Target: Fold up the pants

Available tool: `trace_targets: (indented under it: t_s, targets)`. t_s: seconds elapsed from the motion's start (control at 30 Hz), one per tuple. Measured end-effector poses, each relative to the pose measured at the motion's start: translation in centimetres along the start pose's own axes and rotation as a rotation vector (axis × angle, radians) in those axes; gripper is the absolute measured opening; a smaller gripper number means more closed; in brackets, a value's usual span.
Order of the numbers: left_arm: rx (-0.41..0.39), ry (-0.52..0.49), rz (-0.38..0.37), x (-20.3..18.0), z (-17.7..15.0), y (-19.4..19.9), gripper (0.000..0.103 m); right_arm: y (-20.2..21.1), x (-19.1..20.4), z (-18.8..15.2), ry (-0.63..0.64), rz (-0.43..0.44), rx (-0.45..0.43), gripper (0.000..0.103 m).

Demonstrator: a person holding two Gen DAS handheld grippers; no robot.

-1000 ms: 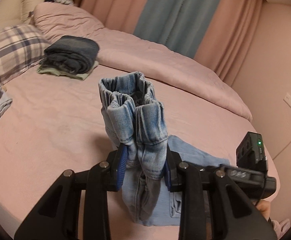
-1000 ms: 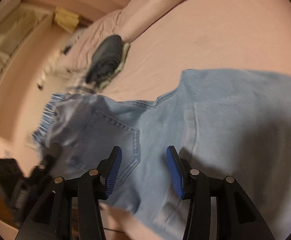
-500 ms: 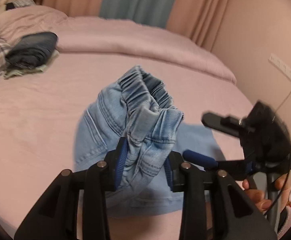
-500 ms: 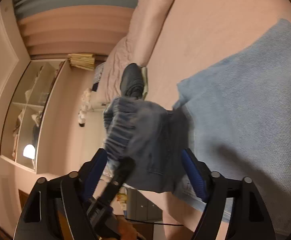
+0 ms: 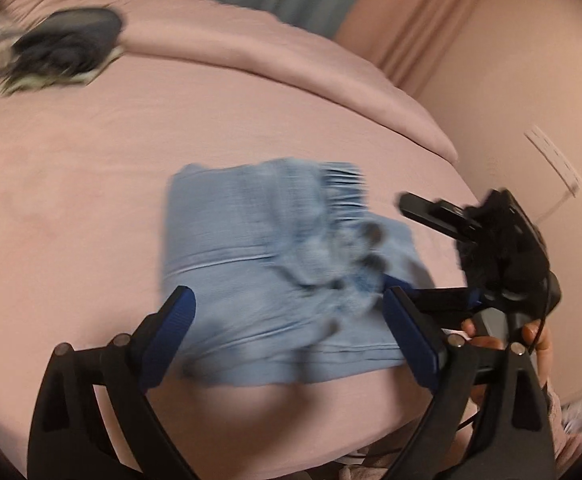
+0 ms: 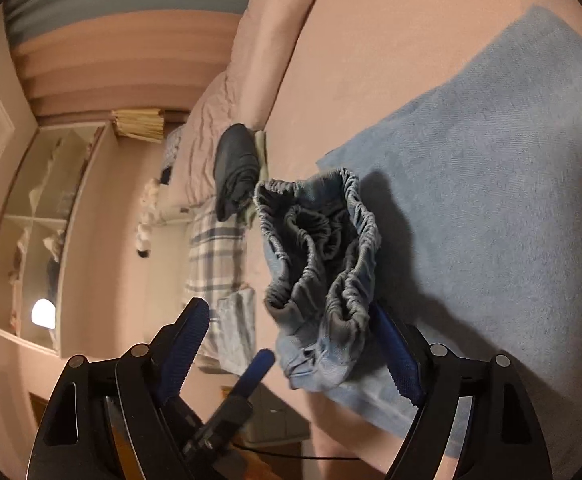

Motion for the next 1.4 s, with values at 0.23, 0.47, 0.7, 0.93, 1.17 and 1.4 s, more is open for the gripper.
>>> trace_targets:
  t_s: [0.23, 0.47, 0.7, 0.93, 1.17, 1.4]
  targets:
    - [-0.012, 0.150, 0.079, 4.4, 0.6, 1.1, 0.095, -3.3, 0.6, 0.0, 0.270, -0.217, 0.012, 0.060]
    - [0.006, 0.177, 0.101, 5.9, 0.1, 1.6, 0.095, -2.2, 1.9, 0.1, 0.411, -0.205, -0.048, 0.033]
    - [0.027, 0.182, 0.091, 6.1, -0.3, 0.9, 0.095, 5.6, 4.6, 3.2, 0.385, -0.098, -0.204, 0.032]
    - [0.066, 0.152, 0.070, 4.8, -0.6, -0.6, 0.095, 10.7, -3.1, 4.9, 0.251, -0.239, -0.260, 0.032]
    - [0.084, 0.055, 0.039, 1.8, 0.0, -2.3, 0.095, 10.3, -7.3, 4.6, 0.259, -0.310, -0.191, 0.039]
    - [0.071, -0.051, 0.031, 0.0, 0.4, -3.0, 0.095, 14.9, -4.7, 6.9, 0.411, -0.403, -0.321, 0.066]
Point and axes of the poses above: each gripper's, at about its wrist camera, not at the fingertips, and y roughly against the way its jaws point, x to its left, z to its top, the point moved 9 cm from there along -y, roughly the way its jaws point, and after that the axes turned 15 degrees about -x, right-handed, at the moved point
